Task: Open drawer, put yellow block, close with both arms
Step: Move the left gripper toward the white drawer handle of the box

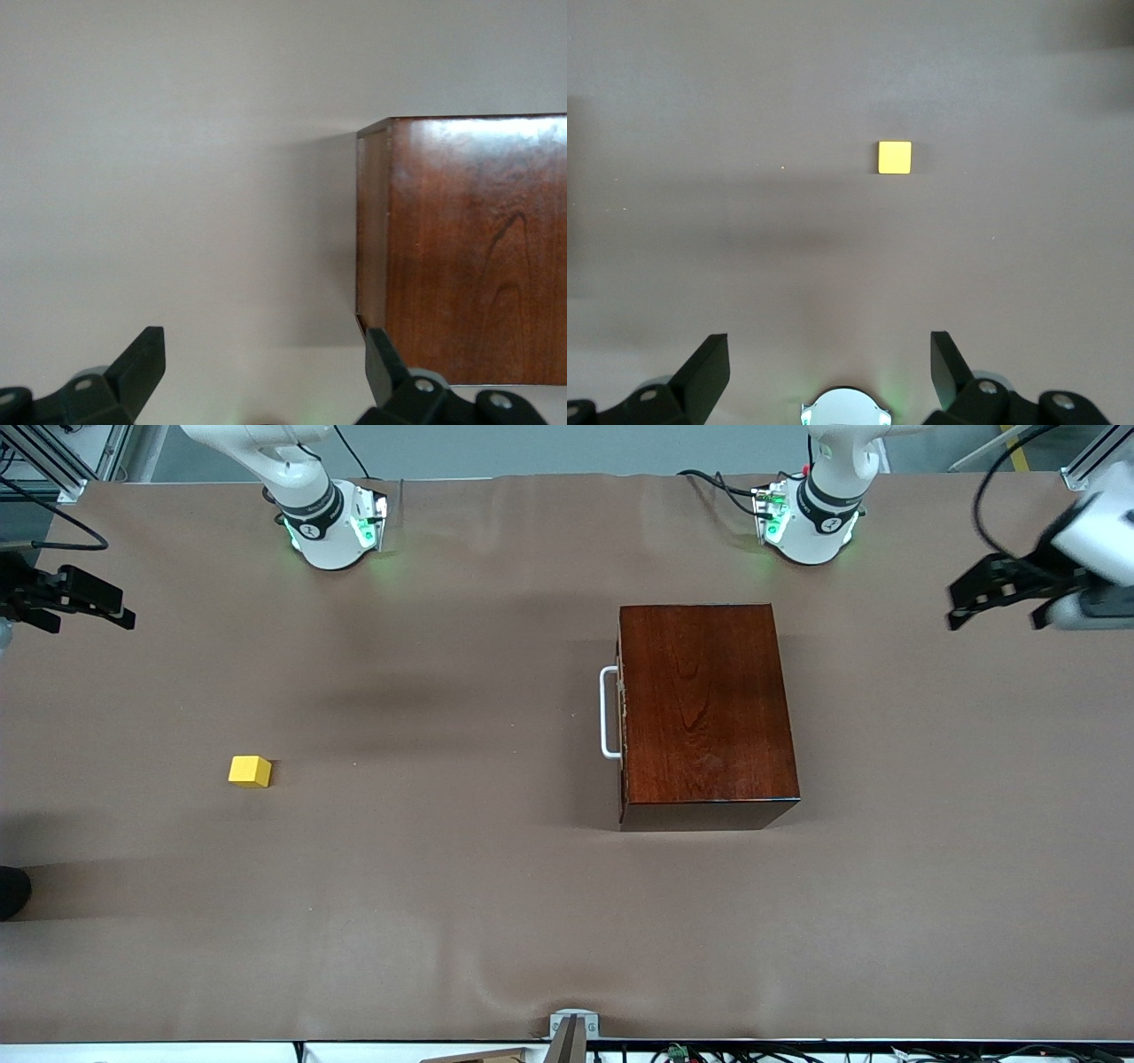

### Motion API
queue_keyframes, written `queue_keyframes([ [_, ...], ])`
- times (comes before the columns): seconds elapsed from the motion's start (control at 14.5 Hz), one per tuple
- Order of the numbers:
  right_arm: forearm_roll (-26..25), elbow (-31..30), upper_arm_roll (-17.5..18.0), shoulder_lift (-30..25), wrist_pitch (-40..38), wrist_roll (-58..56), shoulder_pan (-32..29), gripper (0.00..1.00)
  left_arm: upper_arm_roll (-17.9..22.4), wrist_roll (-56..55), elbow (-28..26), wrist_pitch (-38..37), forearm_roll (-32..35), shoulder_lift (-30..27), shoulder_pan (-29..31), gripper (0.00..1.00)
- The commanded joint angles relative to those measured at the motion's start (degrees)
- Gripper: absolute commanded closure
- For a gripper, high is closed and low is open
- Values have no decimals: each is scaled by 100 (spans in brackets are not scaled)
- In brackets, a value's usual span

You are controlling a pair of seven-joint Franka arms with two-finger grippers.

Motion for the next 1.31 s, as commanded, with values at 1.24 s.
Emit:
queue_keyframes([
  [1.24, 37, -36, 17, -68, -49, 12, -100, 0, 1613, -4831, 2382, 988, 1248, 4116, -5824, 0],
])
